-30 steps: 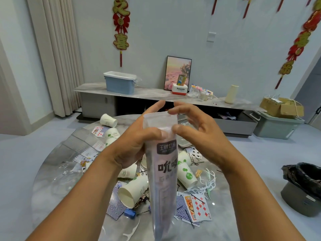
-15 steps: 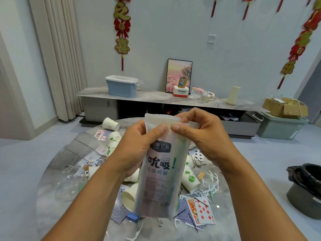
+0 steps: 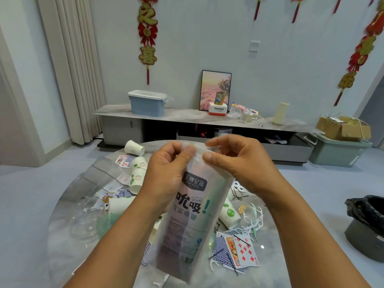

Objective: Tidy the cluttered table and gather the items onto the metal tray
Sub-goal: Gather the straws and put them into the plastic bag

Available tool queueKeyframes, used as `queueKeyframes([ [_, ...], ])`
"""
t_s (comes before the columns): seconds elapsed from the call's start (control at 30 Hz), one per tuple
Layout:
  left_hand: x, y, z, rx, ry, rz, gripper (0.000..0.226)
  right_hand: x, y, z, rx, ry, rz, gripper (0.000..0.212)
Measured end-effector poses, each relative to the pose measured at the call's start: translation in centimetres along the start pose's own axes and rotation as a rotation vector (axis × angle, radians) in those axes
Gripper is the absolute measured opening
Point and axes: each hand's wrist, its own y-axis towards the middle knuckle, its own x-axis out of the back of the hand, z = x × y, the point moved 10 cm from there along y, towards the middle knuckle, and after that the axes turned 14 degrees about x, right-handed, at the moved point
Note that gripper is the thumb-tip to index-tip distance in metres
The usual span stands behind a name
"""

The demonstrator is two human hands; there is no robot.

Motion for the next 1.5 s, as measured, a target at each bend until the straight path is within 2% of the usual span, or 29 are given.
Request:
queueKeyframes([
  [0.07,-0.6,-0.2,0.0,-0.006,0.035,0.034,0.030,-0.6,-0.2,0.5,0.021,-0.073,0.050,0.018],
  [0.13,-0.8,-0.2,0.1,-0.005,0.050,0.040,0.032,-0.9,-0.2,0.8,0.013,-0.058,0.063,0.020],
  [0.2,-0.9,-0.3,0.1,0.007,0.023,0.048,0.030,-0.9,-0.3,0.9,-0.012,-0.004,0.055,0.017],
  [0.33,-1.2,-0.6,0.5,0.070,-0.058,0.075,0.040,-0.7,-0.6,0.6,-0.098,0.139,0.026,0.012],
  [0.43,-1.4,-0.7,0.2,0.059,-0.054,0.075,0.031,-1.0,-1.1,0.2,-0.172,0.183,0.055,0.013],
  [0.57,-1.5,-0.9,-0.4,0.031,-0.081,0.040,0.018,-0.8,-1.5,0.0,-0.226,0.203,0.098,0.026],
  [0.63,-1.7,-1.0,-0.6,0.021,-0.090,0.024,0.015,-0.5,-1.4,0.1,-0.234,0.205,0.076,0.022],
  [0.73,-1.9,-1.3,-0.5,0.010,-0.080,-0.013,0.014,0.2,-1.0,0.9,-0.161,0.079,0.005,0.012],
  [0.87,-2.0,-1.4,-0.8,-0.013,0.021,-0.061,0.020,0.9,-0.5,2.3,-0.032,-0.169,-0.070,0.014],
  [1.03,-1.0,-1.9,-2.1,-0.119,0.145,-0.165,0.018,0.6,-0.7,2.9,-0.005,-0.161,-0.035,0.016],
  [1.13,0.3,-2.1,-3.2,-0.136,0.086,-0.256,0.018,1.2,-0.4,3.2,0.026,-0.146,-0.045,0.016],
  [1.27,1.7,-2.2,-3.7,-0.143,0.046,-0.346,0.022,1.2,-0.5,2.9,0.044,-0.131,0.030,0.009],
  [1.33,1.7,-1.9,-3.4,-0.092,0.000,-0.305,0.023,1.3,-0.5,2.5,0.045,-0.119,0.029,0.009],
  [1.43,0.2,-1.2,-2.5,0.065,-0.056,-0.093,0.033,1.6,-0.5,2.2,0.054,-0.083,-0.040,0.012],
  [1.5,-0.8,-1.3,-2.3,0.117,-0.044,0.024,0.031,1.1,-0.5,2.3,0.079,-0.114,-0.044,0.012],
])
